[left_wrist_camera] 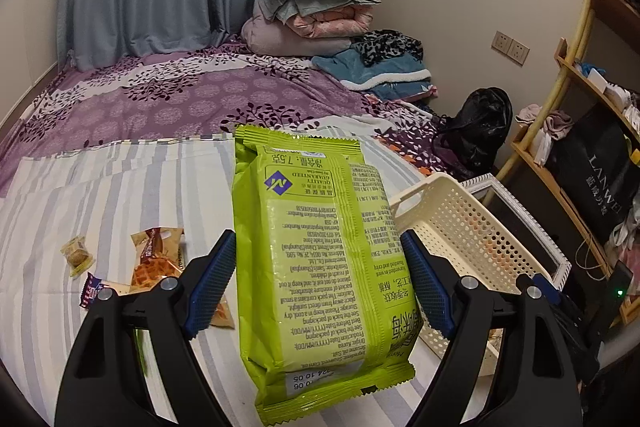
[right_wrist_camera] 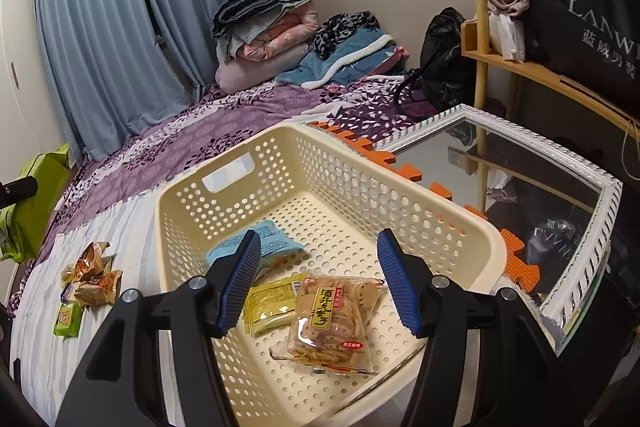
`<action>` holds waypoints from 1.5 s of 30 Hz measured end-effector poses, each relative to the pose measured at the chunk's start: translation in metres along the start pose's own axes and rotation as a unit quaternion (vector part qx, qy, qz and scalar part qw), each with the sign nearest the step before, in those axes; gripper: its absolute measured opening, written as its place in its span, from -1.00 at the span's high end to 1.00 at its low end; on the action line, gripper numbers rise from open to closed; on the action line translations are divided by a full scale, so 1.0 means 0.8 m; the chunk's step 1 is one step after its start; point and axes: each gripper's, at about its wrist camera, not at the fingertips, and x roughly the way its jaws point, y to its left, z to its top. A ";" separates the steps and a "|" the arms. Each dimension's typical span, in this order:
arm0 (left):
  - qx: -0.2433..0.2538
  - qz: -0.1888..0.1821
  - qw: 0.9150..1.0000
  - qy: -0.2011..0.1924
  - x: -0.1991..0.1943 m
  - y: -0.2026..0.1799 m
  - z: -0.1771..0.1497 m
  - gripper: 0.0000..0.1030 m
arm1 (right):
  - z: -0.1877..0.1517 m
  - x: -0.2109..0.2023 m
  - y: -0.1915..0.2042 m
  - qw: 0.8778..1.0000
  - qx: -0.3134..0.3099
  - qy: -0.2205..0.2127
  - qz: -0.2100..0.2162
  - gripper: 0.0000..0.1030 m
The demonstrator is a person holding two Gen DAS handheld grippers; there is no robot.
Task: Organize snacks
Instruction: 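Carry the cookie bag with the right tool while the left tool carries the green pack to the basket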
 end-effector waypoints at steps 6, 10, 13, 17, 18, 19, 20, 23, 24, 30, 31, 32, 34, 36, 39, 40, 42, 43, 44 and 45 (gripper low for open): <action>0.031 -0.032 0.999 0.013 0.019 -0.051 0.002 -0.61 | 0.001 -0.006 -0.016 1.000 0.012 -0.013 -0.006 -0.18; 0.057 -0.057 0.996 0.024 0.036 -0.094 0.001 -0.61 | 0.002 -0.012 -0.021 1.000 0.013 -0.022 -0.010 -0.19; 0.074 -0.077 0.994 0.036 0.052 -0.125 -0.003 -0.61 | 0.002 -0.015 -0.030 0.999 0.019 -0.027 -0.015 -0.30; 0.088 -0.097 0.990 0.052 0.072 -0.159 -0.009 -0.61 | 0.002 -0.019 -0.041 0.999 0.026 -0.031 -0.018 -0.30; 0.092 -0.099 0.989 0.054 0.075 -0.167 -0.011 -0.62 | 0.001 -0.019 -0.043 0.999 0.028 -0.031 -0.019 -0.30; 0.096 -0.102 0.988 0.058 0.079 -0.174 -0.013 -0.62 | 0.001 -0.019 -0.045 0.999 0.029 -0.031 -0.020 -0.30; 0.100 -0.105 0.988 0.062 0.084 -0.180 -0.015 -0.62 | 0.000 -0.019 -0.047 0.999 0.030 -0.031 -0.021 -0.30; 0.110 -0.113 0.985 0.070 0.094 -0.198 -0.019 -0.62 | 0.000 -0.020 -0.052 0.999 0.034 -0.032 -0.022 -0.30; 0.115 -0.116 0.984 0.073 0.097 -0.205 -0.021 -0.62 | 0.001 -0.019 -0.054 0.999 0.035 -0.033 -0.022 -0.30; 0.133 -0.126 0.980 0.081 0.106 -0.227 -0.027 -0.62 | 0.001 -0.021 -0.059 0.998 0.042 -0.038 -0.025 -0.30; 0.135 -0.126 0.979 0.082 0.107 -0.229 -0.028 -0.62 | 0.002 -0.021 -0.060 0.998 0.044 -0.039 -0.026 -0.30; 0.137 -0.128 0.979 0.083 0.108 -0.232 -0.029 -0.62 | 0.002 -0.021 -0.060 0.998 0.045 -0.040 -0.026 -0.30; 0.141 -0.128 0.978 0.086 0.110 -0.236 -0.031 -0.62 | 0.003 -0.022 -0.062 0.998 0.047 -0.043 -0.027 -0.30; 0.144 -0.129 0.977 0.088 0.112 -0.240 -0.032 -0.62 | 0.003 -0.023 -0.065 0.997 0.050 -0.045 -0.028 -0.30; 0.147 -0.131 0.976 0.090 0.116 -0.243 -0.033 -0.62 | 0.004 -0.026 -0.068 0.997 0.053 -0.050 -0.032 -0.31; 0.147 -0.131 0.976 0.091 0.117 -0.243 -0.033 -0.63 | 0.005 -0.027 -0.069 0.997 0.055 -0.052 -0.034 -0.31; 0.145 -0.133 0.976 0.096 0.121 -0.244 -0.034 -0.66 | 0.005 -0.029 -0.070 0.996 0.059 -0.054 -0.037 -0.33; 0.141 -0.134 0.976 0.100 0.123 -0.243 -0.033 -0.78 | 0.005 -0.029 -0.072 0.996 0.062 -0.054 -0.039 -0.35; 0.136 -0.136 0.976 0.099 0.124 -0.241 -0.033 -0.83 | 0.004 -0.029 -0.073 0.996 0.064 -0.055 -0.040 -0.36; 0.134 -0.138 0.976 0.098 0.123 -0.240 -0.033 -0.83 | 0.004 -0.030 -0.072 0.996 0.065 -0.055 -0.040 -0.36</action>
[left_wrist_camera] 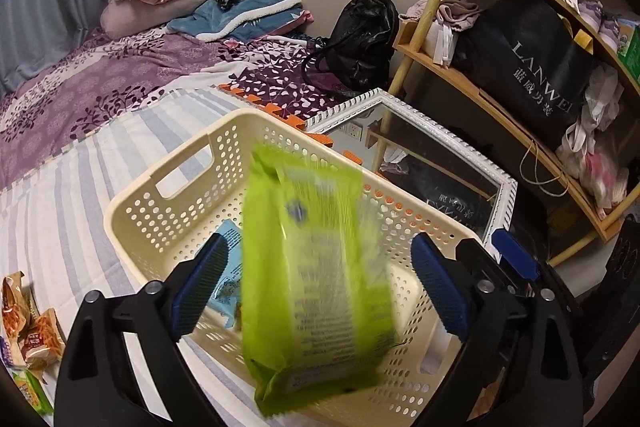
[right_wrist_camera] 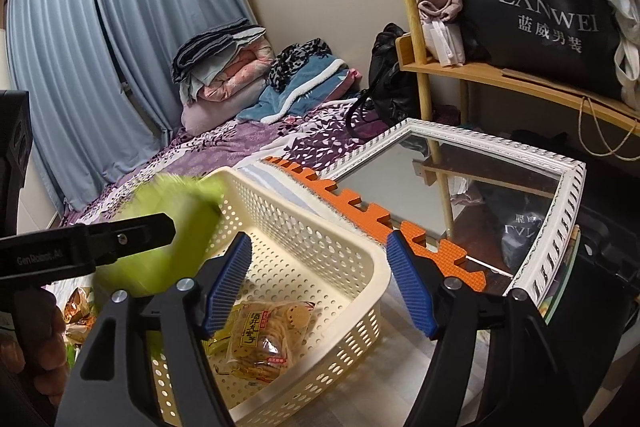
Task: Organize snacks
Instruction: 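Carry the cookie bag with the right tool while the left tool carries the green pack to the basket, then withdraw both tools from the basket toward the remaining snacks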
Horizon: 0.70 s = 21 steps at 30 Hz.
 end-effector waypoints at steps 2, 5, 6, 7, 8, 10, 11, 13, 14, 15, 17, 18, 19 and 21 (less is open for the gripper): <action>-0.001 0.002 1.000 -0.001 -0.001 0.001 0.000 -0.83 | 0.000 0.000 0.001 1.000 -0.001 -0.001 -0.001 -0.37; -0.006 0.008 1.000 -0.001 -0.003 0.008 -0.001 -0.84 | 0.002 0.001 0.002 1.000 -0.001 -0.001 0.001 -0.38; -0.008 0.010 1.000 -0.002 -0.004 0.010 -0.002 -0.84 | 0.002 0.002 0.003 1.000 0.000 -0.001 0.002 -0.41; -0.010 0.012 1.000 -0.002 -0.006 0.013 -0.002 -0.84 | 0.003 0.002 0.004 1.000 0.000 -0.002 0.003 -0.42; -0.012 0.013 1.000 -0.004 -0.007 0.016 -0.002 -0.84 | 0.003 0.002 0.005 1.000 0.000 -0.002 0.003 -0.45; -0.013 0.019 1.000 -0.007 -0.011 0.022 -0.002 -0.84 | 0.004 0.003 0.008 1.000 -0.001 -0.003 0.005 -0.45; -0.014 0.024 1.000 -0.010 -0.014 0.024 -0.002 -0.84 | 0.004 0.003 0.010 1.000 -0.003 -0.003 0.006 -0.45; -0.014 0.032 0.999 -0.015 -0.018 0.028 -0.002 -0.84 | 0.005 0.003 0.014 1.000 -0.005 -0.003 0.008 -0.45; -0.013 0.035 0.999 -0.017 -0.020 0.030 -0.003 -0.84 | 0.005 0.003 0.015 1.000 -0.006 -0.003 0.009 -0.45; -0.013 0.038 0.999 -0.018 -0.023 0.032 -0.003 -0.84 | 0.004 0.003 0.017 1.000 -0.008 -0.003 0.010 -0.45; -0.017 0.039 0.999 -0.018 -0.027 0.038 -0.005 -0.84 | 0.005 0.002 0.020 1.000 -0.009 -0.003 0.011 -0.46; -0.018 0.038 0.999 -0.018 -0.030 0.040 -0.007 -0.84 | 0.005 0.002 0.021 1.000 -0.010 -0.003 0.012 -0.47; -0.019 0.038 0.999 -0.018 -0.032 0.042 -0.008 -0.84 | 0.005 0.002 0.023 1.000 -0.010 -0.003 0.013 -0.47; -0.021 0.040 0.999 -0.021 -0.038 0.046 -0.009 -0.84 | 0.006 0.001 0.028 1.000 -0.014 -0.004 0.016 -0.48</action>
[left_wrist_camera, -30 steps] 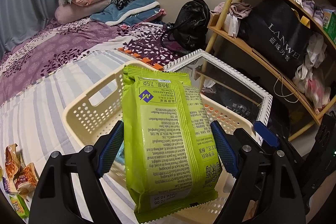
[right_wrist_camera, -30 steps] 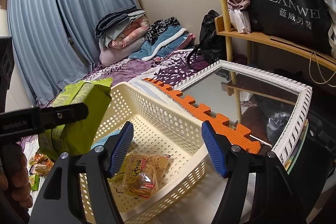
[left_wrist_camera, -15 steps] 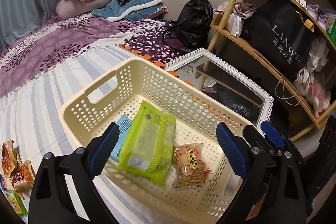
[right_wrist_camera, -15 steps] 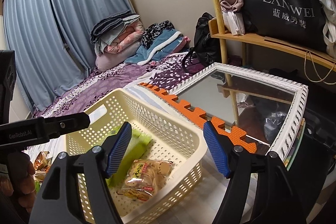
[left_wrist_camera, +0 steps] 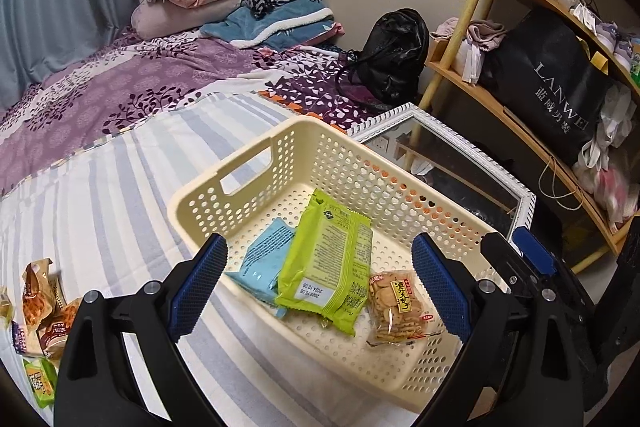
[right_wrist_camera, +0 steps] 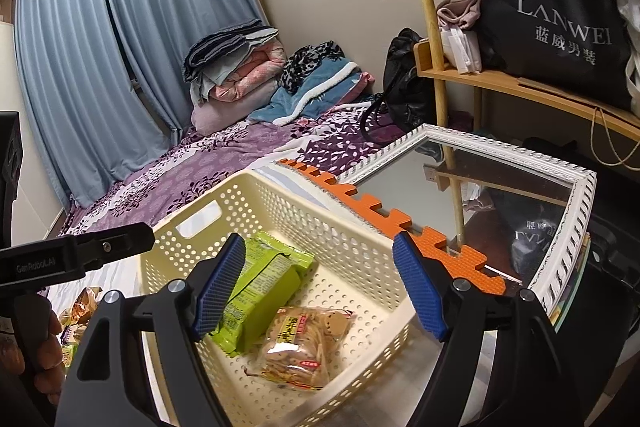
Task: Organize snacks
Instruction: 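Withdraw both tools from the basket toward the remaining snacks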
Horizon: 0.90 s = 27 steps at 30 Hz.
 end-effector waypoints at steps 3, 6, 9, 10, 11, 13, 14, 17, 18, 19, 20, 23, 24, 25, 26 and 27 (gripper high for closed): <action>-0.006 0.001 1.000 -0.005 -0.009 0.007 -0.003 -0.84 | 0.000 -0.003 0.008 1.000 -0.005 -0.002 0.004 -0.48; -0.006 0.010 1.000 -0.014 -0.019 0.014 -0.007 -0.84 | 0.001 -0.004 0.016 1.000 -0.010 -0.003 0.009 -0.49; -0.004 0.021 1.000 -0.023 -0.031 0.021 -0.013 -0.91 | 0.001 -0.006 0.025 1.000 -0.014 -0.005 0.016 -0.58; -0.005 0.023 0.999 -0.025 -0.035 0.024 -0.015 -0.91 | 0.001 -0.007 0.029 1.000 -0.016 -0.007 0.019 -0.59; -0.007 0.024 0.999 -0.026 -0.039 0.027 -0.017 -0.91 | 0.001 -0.009 0.033 1.000 -0.019 -0.009 0.022 -0.60; -0.011 0.027 0.999 -0.030 -0.047 0.035 -0.020 -0.91 | 0.002 -0.010 0.043 0.999 -0.025 -0.010 0.028 -0.60; -0.014 0.028 0.999 -0.031 -0.050 0.039 -0.021 -0.91 | 0.002 -0.010 0.047 0.999 -0.027 -0.011 0.031 -0.60; -0.024 0.037 0.998 -0.038 -0.062 0.053 -0.026 -0.91 | 0.002 -0.010 0.060 0.998 -0.033 -0.009 0.043 -0.60; -0.028 0.040 0.998 -0.041 -0.066 0.058 -0.027 -0.91 | 0.002 -0.010 0.064 0.998 -0.036 -0.009 0.046 -0.60; -0.033 0.043 0.998 -0.042 -0.069 0.063 -0.029 -0.91 | 0.001 -0.011 0.070 0.998 -0.039 -0.008 0.050 -0.60; -0.037 0.045 0.997 -0.043 -0.072 0.068 -0.031 -0.91 | 0.001 -0.011 0.074 0.998 -0.042 -0.008 0.053 -0.61; -0.055 0.053 0.996 -0.047 -0.082 0.085 -0.037 -0.91 | 0.000 -0.012 0.089 0.997 -0.052 -0.007 0.063 -0.61; -0.061 0.056 0.995 -0.048 -0.086 0.092 -0.040 -0.91 | -0.001 -0.013 0.093 0.996 -0.054 -0.006 0.066 -0.61; -0.068 0.058 0.995 -0.049 -0.089 0.099 -0.042 -0.91 | -0.002 -0.013 0.100 0.996 -0.057 -0.005 0.071 -0.61; -0.073 0.061 0.994 -0.050 -0.093 0.105 -0.044 -0.91 | -0.003 -0.013 0.105 0.995 -0.060 -0.004 0.074 -0.61; -0.079 0.064 0.993 -0.052 -0.097 0.111 -0.046 -0.91 | -0.003 -0.013 0.110 0.995 -0.063 -0.003 0.078 -0.61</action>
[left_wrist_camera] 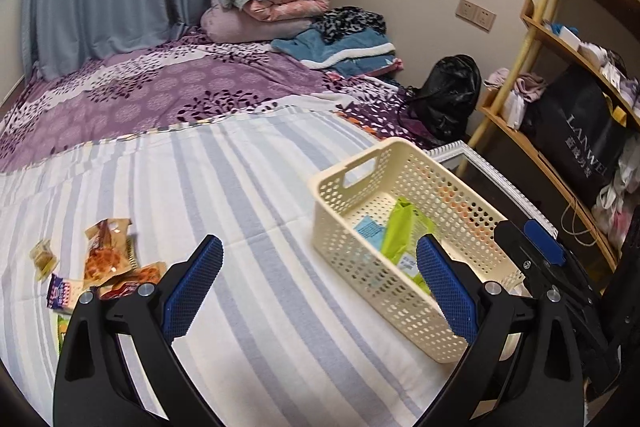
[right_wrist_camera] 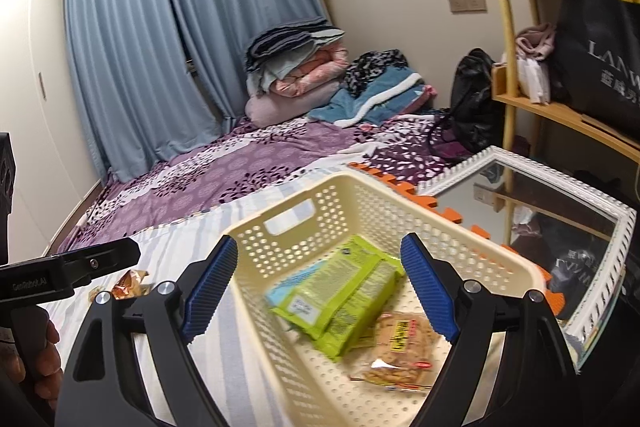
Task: Organize snacks
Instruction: 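Withdraw both tools from the basket toward the remaining snacks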
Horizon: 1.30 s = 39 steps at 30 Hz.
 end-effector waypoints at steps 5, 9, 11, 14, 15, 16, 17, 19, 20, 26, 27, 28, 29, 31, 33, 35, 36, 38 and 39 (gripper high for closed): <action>-0.013 0.032 0.999 -0.022 -0.022 0.033 -0.005 -0.91 | 0.000 0.004 0.030 1.000 -0.019 0.004 0.021 -0.62; -0.022 0.051 0.998 -0.036 -0.037 0.056 -0.008 -0.91 | -0.001 0.006 0.053 0.999 -0.034 0.007 0.034 -0.62; -0.031 0.056 0.997 -0.040 -0.044 0.069 -0.009 -0.91 | -0.002 0.007 0.065 0.998 -0.041 0.010 0.040 -0.62; -0.046 0.063 0.996 -0.045 -0.053 0.091 -0.015 -0.91 | -0.003 0.009 0.082 0.997 -0.051 0.013 0.048 -0.73; -0.050 0.065 0.996 -0.046 -0.056 0.096 -0.016 -0.91 | -0.004 0.009 0.088 0.997 -0.055 0.012 0.050 -0.73; -0.055 0.069 0.995 -0.048 -0.058 0.104 -0.018 -0.91 | -0.005 0.008 0.094 0.997 -0.060 0.013 0.052 -0.74; -0.061 0.073 0.994 -0.049 -0.061 0.112 -0.020 -0.91 | -0.006 0.009 0.100 0.996 -0.064 0.014 0.055 -0.74; -0.072 0.080 0.993 -0.051 -0.066 0.127 -0.024 -0.91 | -0.008 0.010 0.114 0.995 -0.072 0.017 0.061 -0.74; -0.078 0.083 0.992 -0.052 -0.070 0.135 -0.027 -0.91 | -0.009 0.010 0.119 0.995 -0.074 0.018 0.063 -0.74; -0.115 0.109 0.986 -0.059 -0.091 0.187 -0.044 -0.91 | -0.013 0.013 0.147 0.992 -0.089 0.029 0.082 -0.75; -0.123 0.115 0.984 -0.060 -0.095 0.197 -0.046 -0.91 | -0.015 0.014 0.152 0.992 -0.092 0.030 0.084 -0.75; -0.129 0.120 0.983 -0.060 -0.098 0.205 -0.050 -0.91 | -0.017 0.015 0.157 0.991 -0.096 0.033 0.087 -0.75; -0.135 0.126 0.981 -0.061 -0.102 0.215 -0.053 -0.91 | -0.019 0.015 0.161 0.990 -0.099 0.036 0.091 -0.75; -0.146 0.136 0.978 -0.061 -0.108 0.229 -0.060 -0.91 | -0.022 0.018 0.171 0.989 -0.105 0.041 0.097 -0.75; -0.158 0.145 0.975 -0.060 -0.114 0.245 -0.066 -0.91 | -0.026 0.019 0.180 0.988 -0.110 0.046 0.102 -0.75; -0.168 0.154 0.972 -0.058 -0.119 0.260 -0.074 -0.91 | -0.031 0.020 0.190 0.986 -0.116 0.051 0.108 -0.75; -0.172 0.157 0.971 -0.057 -0.121 0.266 -0.077 -0.91 | -0.032 0.021 0.194 0.985 -0.119 0.053 0.110 -0.75; -0.181 0.163 0.968 -0.055 -0.124 0.278 -0.084 -0.91 | -0.035 0.023 0.202 0.984 -0.123 0.058 0.116 -0.75; -0.185 0.166 0.967 -0.053 -0.124 0.284 -0.087 -0.91 | -0.036 0.024 0.204 0.983 -0.125 0.061 0.118 -0.75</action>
